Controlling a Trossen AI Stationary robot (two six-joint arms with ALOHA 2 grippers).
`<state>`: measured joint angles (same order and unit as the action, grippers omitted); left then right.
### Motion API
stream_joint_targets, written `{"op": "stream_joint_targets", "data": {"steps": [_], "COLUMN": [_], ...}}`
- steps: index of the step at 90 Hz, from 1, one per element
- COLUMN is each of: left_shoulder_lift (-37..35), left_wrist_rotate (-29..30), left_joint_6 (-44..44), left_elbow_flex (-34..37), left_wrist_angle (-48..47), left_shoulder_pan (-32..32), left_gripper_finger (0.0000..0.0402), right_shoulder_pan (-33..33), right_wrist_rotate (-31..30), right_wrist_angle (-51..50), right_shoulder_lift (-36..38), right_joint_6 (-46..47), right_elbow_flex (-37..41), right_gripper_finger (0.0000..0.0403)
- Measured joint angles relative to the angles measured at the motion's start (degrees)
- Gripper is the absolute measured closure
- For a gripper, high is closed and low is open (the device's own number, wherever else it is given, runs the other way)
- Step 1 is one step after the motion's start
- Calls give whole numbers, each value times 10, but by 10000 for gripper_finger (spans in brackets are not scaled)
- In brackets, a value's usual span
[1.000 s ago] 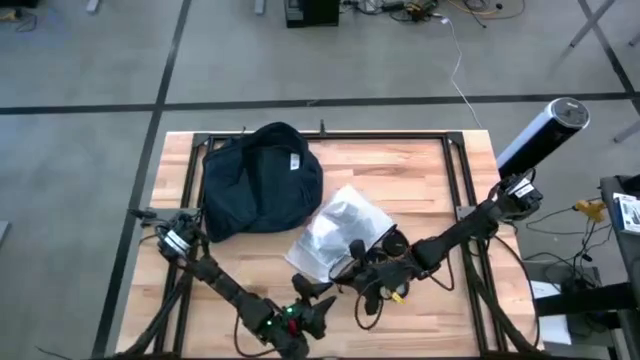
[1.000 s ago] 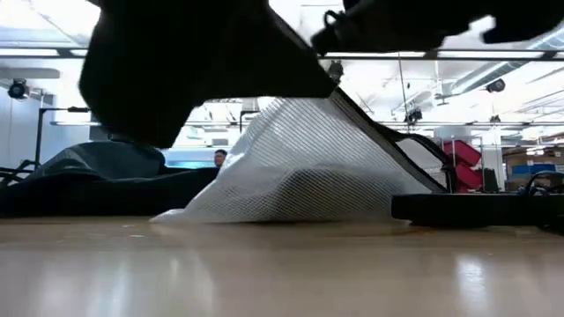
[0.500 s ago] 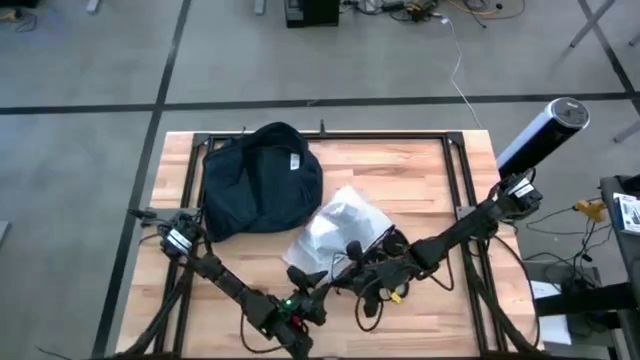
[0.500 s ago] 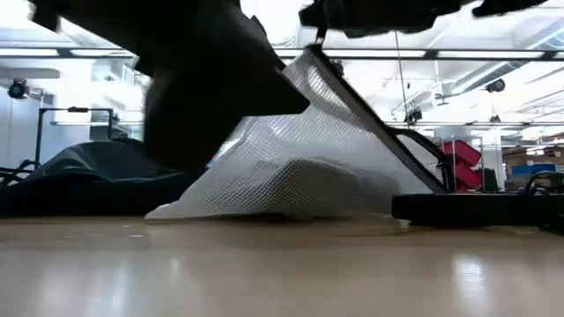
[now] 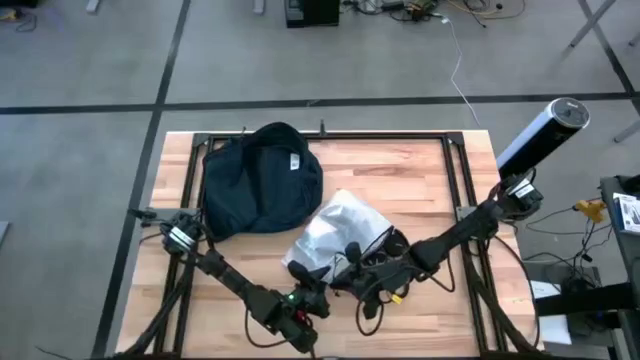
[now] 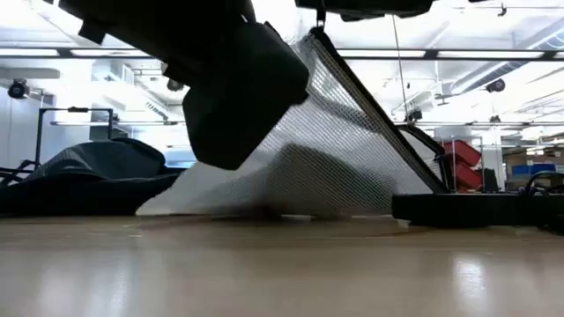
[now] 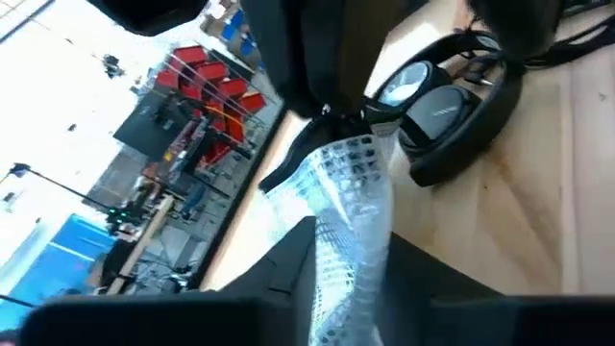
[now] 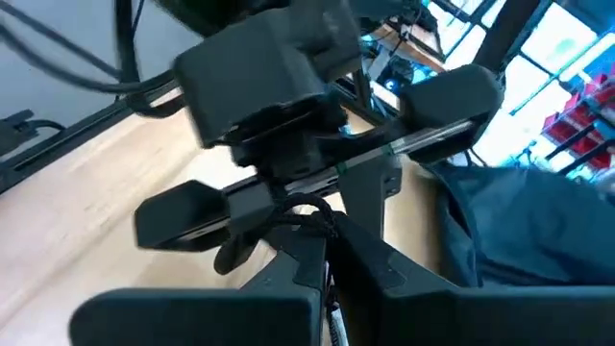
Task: Unpack backpack
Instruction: Close the white zipper pouch
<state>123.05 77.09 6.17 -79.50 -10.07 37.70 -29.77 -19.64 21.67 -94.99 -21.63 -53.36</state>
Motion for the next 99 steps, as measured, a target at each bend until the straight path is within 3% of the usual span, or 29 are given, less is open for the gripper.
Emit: {"op": "stream_joint_targets", "data": {"steps": [9,26,40,72,86,99], "left_shoulder_lift": [-15,-38,-56,-67,-67,-67], "left_wrist_rotate": [1,2,6,6,5,5], "left_joint_6": [-16,-41,-38,-61,-111,-117], "left_elbow_flex": [-1,-1,-1,0,-2,-10], "left_wrist_angle": [0,-11,-25,-42,-42,-43], "left_shoulder_pan": [8,39,75,107,103,102], "left_gripper_finger": [392,400,401,401,382,332], "right_shoulder_pan": [-6,-27,-48,-40,-38,-23], "right_wrist_rotate": [1,-29,-84,-62,-58,-21], "right_wrist_angle": [-50,-121,-117,-65,-34,-30], "right_shoulder_lift": [5,13,33,31,35,34], "right_joint_6": [-9,-10,-33,-63,-87,-81], "right_elbow_flex": [-28,-59,-47,-30,-31,-42], "right_gripper_finger": [403,403,403,403,403,403]}}
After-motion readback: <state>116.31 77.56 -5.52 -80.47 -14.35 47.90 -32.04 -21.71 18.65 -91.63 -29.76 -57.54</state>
